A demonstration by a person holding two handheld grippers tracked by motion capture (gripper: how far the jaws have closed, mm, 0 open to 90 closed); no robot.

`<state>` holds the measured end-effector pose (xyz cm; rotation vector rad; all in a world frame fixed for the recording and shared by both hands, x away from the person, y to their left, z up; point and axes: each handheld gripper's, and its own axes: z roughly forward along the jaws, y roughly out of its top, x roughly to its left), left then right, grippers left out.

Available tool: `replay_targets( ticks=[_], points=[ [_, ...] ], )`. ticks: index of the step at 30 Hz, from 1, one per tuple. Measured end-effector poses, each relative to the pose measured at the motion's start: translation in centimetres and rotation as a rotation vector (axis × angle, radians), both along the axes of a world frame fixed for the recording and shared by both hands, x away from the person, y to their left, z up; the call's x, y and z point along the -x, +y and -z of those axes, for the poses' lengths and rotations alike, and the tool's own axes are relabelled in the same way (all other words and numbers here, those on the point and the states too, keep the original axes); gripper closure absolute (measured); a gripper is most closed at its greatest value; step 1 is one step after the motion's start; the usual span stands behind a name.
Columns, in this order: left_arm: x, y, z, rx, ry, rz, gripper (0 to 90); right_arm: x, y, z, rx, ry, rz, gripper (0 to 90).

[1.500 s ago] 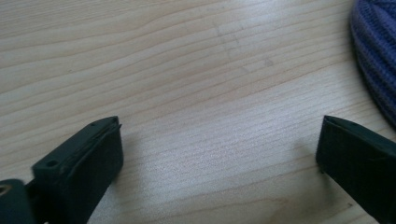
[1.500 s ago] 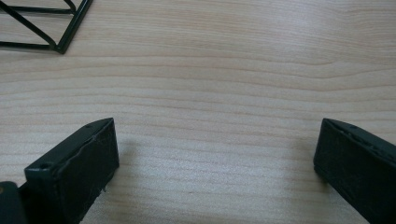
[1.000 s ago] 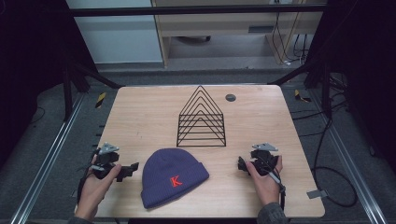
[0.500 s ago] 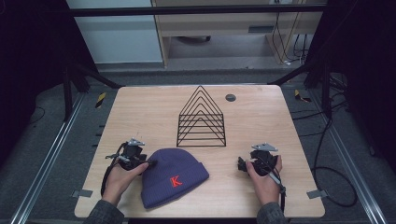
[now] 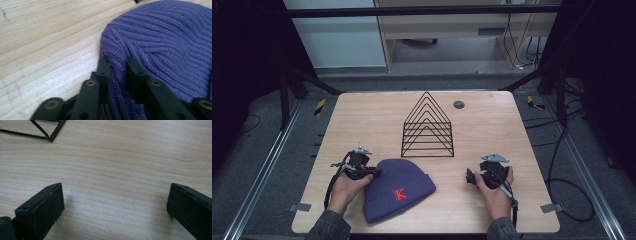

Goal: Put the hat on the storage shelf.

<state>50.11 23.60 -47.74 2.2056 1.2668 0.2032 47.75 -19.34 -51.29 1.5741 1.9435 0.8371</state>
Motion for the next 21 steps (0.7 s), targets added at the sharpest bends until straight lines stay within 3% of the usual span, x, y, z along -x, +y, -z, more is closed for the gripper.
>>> replay_targets(
  ticks=[3,10,14,17,21],
  points=[
    [0.2,-0.2,-0.3,-0.012,-0.02,0.005,78.1,0.0,0.0,0.0,-0.002,0.001,-0.004,1.5],
    [1.7,-0.8,-2.3,-0.042,-0.131,0.039,79.6,0.1,-0.1,0.0,-0.004,-0.003,-0.021,3.6],
    [3.0,-1.3,-4.4,-0.056,-0.206,0.078,79.9,0.5,-0.4,-0.1,-0.007,-0.034,-0.037,17.5],
    [3.9,-1.9,-6.1,-0.067,-0.272,0.108,80.0,1.5,-0.4,-0.3,0.016,-0.071,-0.063,18.0],
    [5.2,-2.8,-8.7,-0.092,-0.345,0.159,80.0,2.9,0.4,-1.1,0.0,-0.119,-0.098,17.8]
  ],
)
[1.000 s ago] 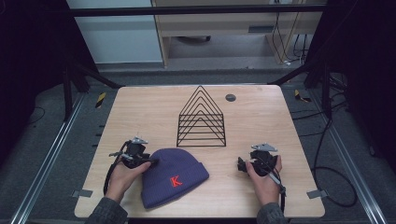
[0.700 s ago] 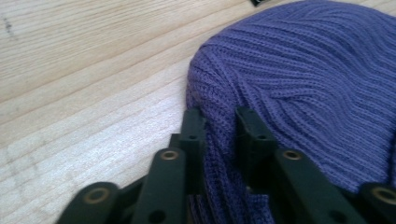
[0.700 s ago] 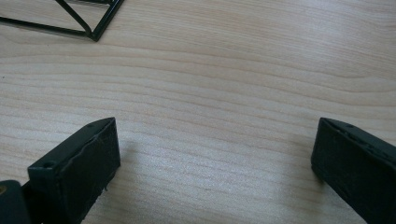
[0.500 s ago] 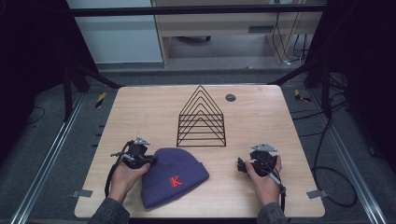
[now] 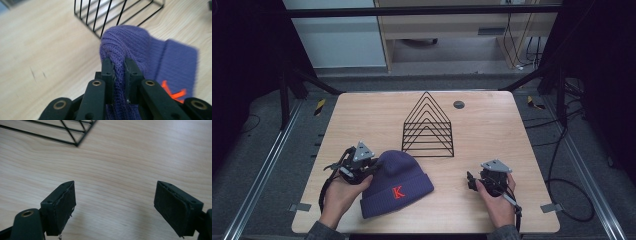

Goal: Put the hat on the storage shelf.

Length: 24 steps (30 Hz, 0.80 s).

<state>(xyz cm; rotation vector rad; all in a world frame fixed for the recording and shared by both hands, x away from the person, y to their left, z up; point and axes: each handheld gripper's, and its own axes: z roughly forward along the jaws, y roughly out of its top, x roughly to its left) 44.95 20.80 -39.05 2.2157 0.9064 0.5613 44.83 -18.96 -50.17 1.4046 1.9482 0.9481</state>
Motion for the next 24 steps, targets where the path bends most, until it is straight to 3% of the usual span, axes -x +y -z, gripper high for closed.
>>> replay_targets(
  ticks=[4,9,10,15,24],
  points=[
    [1.0,-0.4,-2.2,-0.022,-0.055,0.05,80.0,1.0,1.3,-1.6,-0.011,-0.048,-0.072,17.8],
    [1.9,-0.4,-4.3,-0.019,-0.106,0.094,80.4,2.2,3.4,-3.8,-0.05,-0.1,-0.187,21.6],
    [2.1,-0.3,-5.0,-0.024,-0.131,0.108,80.4,2.4,3.8,-4.2,-0.046,-0.113,-0.208,22.6],
    [2.5,0.3,-7.2,-0.021,-0.164,0.127,80.5,3.2,5.9,-6.5,-0.037,-0.164,-0.322,29.1],
    [2.8,2.2,-11.1,0.006,-0.238,0.142,80.4,2.8,9.5,-8.7,-0.003,-0.159,-0.514,35.5]
  ],
)
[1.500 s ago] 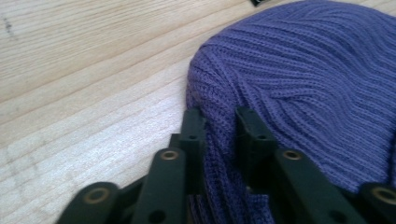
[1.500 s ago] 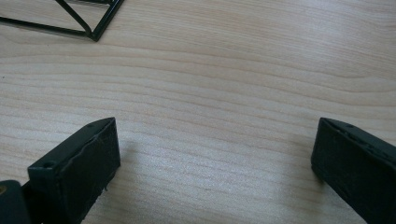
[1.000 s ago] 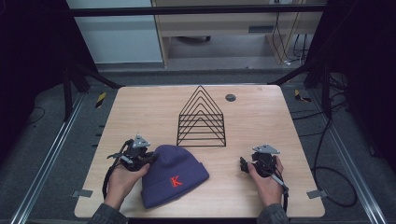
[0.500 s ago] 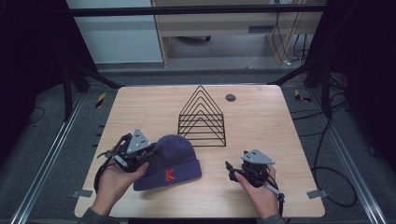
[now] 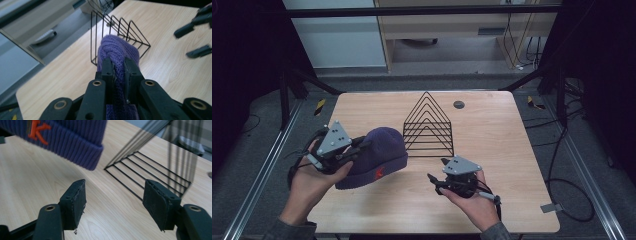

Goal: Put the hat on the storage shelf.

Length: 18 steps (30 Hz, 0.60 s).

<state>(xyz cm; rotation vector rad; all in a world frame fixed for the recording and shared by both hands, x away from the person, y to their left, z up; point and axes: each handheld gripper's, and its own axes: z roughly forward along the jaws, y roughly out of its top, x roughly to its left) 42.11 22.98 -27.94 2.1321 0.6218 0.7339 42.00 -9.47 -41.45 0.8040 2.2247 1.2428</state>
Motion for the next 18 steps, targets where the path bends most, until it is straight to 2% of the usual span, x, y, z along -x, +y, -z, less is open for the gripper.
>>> replay_targets(
  ticks=[4,6,10,13,16,17,18],
  points=[
    [0.7,0.5,-1.7,0.014,-0.038,0.026,80.3,-0.5,1.8,-0.2,0.01,0.011,-0.069,37.9],
    [1.0,0.6,-2.2,0.016,-0.045,0.037,80.3,-1.0,2.4,-0.4,-0.004,0.024,-0.094,38.0],
    [1.1,0.6,-2.7,0.008,-0.057,0.05,80.3,-2.7,3.8,-0.8,-0.042,0.067,-0.149,34.6],
    [0.9,0.6,-2.7,0.016,-0.054,0.058,80.3,-3.9,4.7,-1.1,-0.045,0.091,-0.19,34.2],
    [0.6,0.5,-2.9,0.041,-0.051,0.065,80.3,-4.9,5.6,-1.4,-0.045,0.11,-0.224,40.5],
    [0.4,0.5,-3.0,0.043,-0.052,0.067,80.3,-5.2,5.9,-1.4,-0.033,0.108,-0.234,48.3],
    [0.4,0.5,-3.1,0.043,-0.051,0.067,80.2,-5.3,6.1,-1.5,-0.028,0.104,-0.245,52.5]
  ],
)
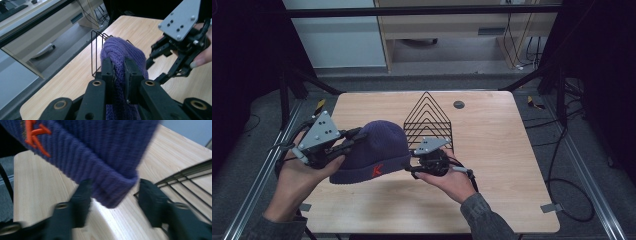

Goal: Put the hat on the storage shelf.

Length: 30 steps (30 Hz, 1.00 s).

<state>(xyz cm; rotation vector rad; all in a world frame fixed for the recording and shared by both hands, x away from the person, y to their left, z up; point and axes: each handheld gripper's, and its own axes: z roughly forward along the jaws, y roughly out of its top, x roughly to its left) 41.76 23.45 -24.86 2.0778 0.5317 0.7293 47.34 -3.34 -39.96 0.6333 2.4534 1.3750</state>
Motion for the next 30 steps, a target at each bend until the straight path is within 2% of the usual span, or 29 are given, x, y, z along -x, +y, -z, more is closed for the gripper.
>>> replay_targets(
  ticks=[3,5,8,11,15,19,24,27,30],
  points=[
    [-0.3,0.0,-0.2,0.017,0.006,-0.001,80.2,-0.2,0.2,-0.2,0.005,-0.004,-0.011,64.4],
    [-0.5,0.1,-0.3,0.033,0.009,-0.001,80.2,-0.2,0.1,-0.4,-0.019,-0.005,-0.013,71.0],
    [-0.8,0.3,-0.5,0.048,0.011,-0.014,80.1,0.2,-0.3,-0.9,-0.023,-0.02,-0.017,76.4],
    [-1.2,0.3,-0.9,0.069,0.015,-0.024,79.9,0.6,-1.0,-1.7,-0.021,-0.022,-0.012,78.0],
    [-2.3,-0.5,-2.2,0.108,0.006,-0.024,79.7,1.1,-2.5,-3.7,-0.015,-0.063,0.008,78.5],
    [-3.8,-1.8,-3.4,0.13,-0.007,-0.015,79.5,1.0,-4.6,-5.8,-0.017,-0.095,0.048,78.9],
    [-6.5,-3.9,-4.7,0.151,-0.016,-0.006,79.5,-0.5,-7.1,-7.8,-0.031,-0.101,0.102,79.3],
    [-8.2,-5.0,-5.0,0.164,-0.01,-0.006,79.5,-1.7,-8.1,-8.5,-0.045,-0.098,0.142,79.5],
    [-9.6,-6.0,-5.1,0.165,-0.016,0.001,79.5,-3.1,-9.1,-9.1,-0.037,-0.104,0.183,79.4]
  ],
)
